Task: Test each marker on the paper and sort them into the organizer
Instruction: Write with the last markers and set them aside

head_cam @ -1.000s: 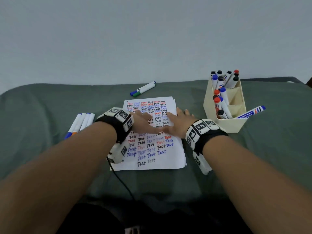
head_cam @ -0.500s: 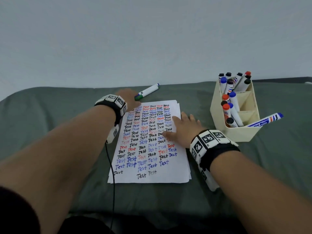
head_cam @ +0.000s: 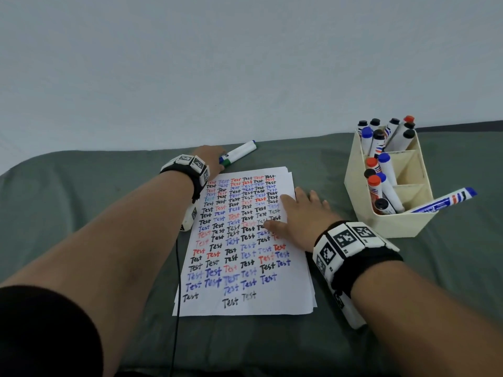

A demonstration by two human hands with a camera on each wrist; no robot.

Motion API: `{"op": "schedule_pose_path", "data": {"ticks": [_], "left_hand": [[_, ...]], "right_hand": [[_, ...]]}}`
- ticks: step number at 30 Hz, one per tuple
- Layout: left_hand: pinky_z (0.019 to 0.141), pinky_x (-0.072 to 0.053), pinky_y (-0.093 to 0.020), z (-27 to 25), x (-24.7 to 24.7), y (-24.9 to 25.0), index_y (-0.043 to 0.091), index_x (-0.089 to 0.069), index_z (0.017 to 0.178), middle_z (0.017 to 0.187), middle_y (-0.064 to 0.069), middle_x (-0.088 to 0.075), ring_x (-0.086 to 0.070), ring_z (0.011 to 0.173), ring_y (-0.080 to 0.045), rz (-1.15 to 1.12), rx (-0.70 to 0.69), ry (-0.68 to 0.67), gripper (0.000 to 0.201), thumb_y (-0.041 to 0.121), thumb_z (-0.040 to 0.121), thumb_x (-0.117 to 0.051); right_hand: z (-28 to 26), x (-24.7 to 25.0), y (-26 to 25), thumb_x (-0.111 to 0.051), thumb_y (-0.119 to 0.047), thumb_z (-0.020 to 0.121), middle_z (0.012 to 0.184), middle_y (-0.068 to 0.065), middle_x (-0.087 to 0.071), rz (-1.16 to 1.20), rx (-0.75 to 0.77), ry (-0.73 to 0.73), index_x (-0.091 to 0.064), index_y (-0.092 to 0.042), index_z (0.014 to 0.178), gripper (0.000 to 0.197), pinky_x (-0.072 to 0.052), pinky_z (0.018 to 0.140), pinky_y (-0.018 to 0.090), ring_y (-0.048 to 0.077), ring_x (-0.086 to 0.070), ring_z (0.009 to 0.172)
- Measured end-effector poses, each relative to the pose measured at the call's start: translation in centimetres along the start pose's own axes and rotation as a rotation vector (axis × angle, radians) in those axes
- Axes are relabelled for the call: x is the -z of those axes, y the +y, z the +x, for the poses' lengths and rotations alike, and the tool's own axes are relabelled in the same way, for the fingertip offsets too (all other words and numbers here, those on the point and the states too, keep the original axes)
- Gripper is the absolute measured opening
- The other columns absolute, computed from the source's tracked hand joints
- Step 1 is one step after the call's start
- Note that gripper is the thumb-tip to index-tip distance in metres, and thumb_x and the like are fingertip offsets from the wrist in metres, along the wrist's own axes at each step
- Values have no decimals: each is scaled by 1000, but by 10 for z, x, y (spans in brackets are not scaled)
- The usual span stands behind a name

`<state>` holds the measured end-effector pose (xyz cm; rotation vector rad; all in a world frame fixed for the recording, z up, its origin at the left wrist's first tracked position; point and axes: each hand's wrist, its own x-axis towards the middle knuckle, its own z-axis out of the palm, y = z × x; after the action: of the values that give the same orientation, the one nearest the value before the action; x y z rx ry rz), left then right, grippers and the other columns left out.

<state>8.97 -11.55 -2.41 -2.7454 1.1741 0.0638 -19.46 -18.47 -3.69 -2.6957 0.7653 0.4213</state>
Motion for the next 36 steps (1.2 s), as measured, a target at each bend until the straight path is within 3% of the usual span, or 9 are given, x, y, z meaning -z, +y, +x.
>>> {"op": "schedule_pose_path", "data": {"ticks": [4, 13, 21, 24, 26, 27, 29, 33, 36], "left_hand": [[69, -41, -30, -2, 3, -3, 13, -63, 126, 103, -6, -66, -56, 85, -22, 33, 29, -21, 38, 39, 98, -62], [58, -37, -27, -54, 9, -17, 12, -70, 105, 84, -2, -64, -57, 76, -19, -275, 87, 202, 21, 25, 100, -54], [61, -36, -22, -126, 17, 16, 21, -67, 108, 88, 4, -64, -52, 71, -7, -441, -209, 266, 13, 24, 101, -57], [63, -36, -21, -144, 18, 32, 24, -64, 108, 89, 11, -58, -52, 74, 0, -421, -344, 229, 11, 25, 101, -55], [63, -35, -25, -154, 18, 42, 22, -60, 99, 86, 14, -55, -55, 77, -7, -412, -398, 228, 10, 26, 101, -52], [62, -34, -25, -158, 18, 46, 21, -57, 95, 85, 13, -54, -55, 77, -9, -405, -410, 233, 13, 29, 101, -49], [60, -35, -27, -162, 19, 51, 20, -53, 95, 84, 11, -53, -53, 75, -10, -337, -409, 198, 21, 36, 104, -43], [55, -34, -32, -165, 18, 52, 22, -50, 107, 79, 2, -56, -59, 75, -24, -123, -367, 107, 25, 43, 107, -37], [54, -32, -28, -163, 17, 40, 33, -53, 111, 78, 11, -57, -56, 71, -13, -150, -311, 69, 35, 63, 99, -39]], "right_hand": [[-1, 2, 0, -35, -76, 94, 170, 10, -2, 7, 1, 3, -17, -25, 159, 85, -9, 125, 56, 38, -2, 155], [-5, 7, -2, -40, -67, 98, 169, 7, -9, 61, 39, 77, -18, -22, 158, 78, -23, 121, 55, 34, -12, 154], [-2, 7, -1, -53, -44, 99, 169, 9, 14, 16, 161, 495, 2, -30, 160, 83, -7, 122, 59, 38, 8, 155], [-1, 10, -1, -48, -37, 103, 166, 12, -17, -81, 165, 530, -36, -27, 150, 50, -11, 120, 63, 41, -8, 154], [-2, 13, -3, -47, -30, 104, 130, 8, -60, -26, 210, 505, -59, -22, 119, 21, -39, 108, 57, 35, -49, 129], [-4, 15, -4, -49, -26, 103, 109, 5, -66, 26, 232, 497, -59, -21, 107, 12, -51, 93, 50, 31, -60, 107], [-6, 15, -5, -52, -22, 102, 91, 1, -63, 56, 263, 498, -59, -19, 100, 8, -54, 73, 43, 26, -62, 87], [-4, 15, -6, -51, -23, 104, 95, 2, -62, 41, 296, 420, -60, -18, 105, 10, -52, 74, 40, 25, -61, 90], [-1, 13, -6, -51, -25, 104, 91, 1, -58, 33, 321, 395, -61, -17, 105, 13, -48, 72, 37, 26, -61, 90]]}}
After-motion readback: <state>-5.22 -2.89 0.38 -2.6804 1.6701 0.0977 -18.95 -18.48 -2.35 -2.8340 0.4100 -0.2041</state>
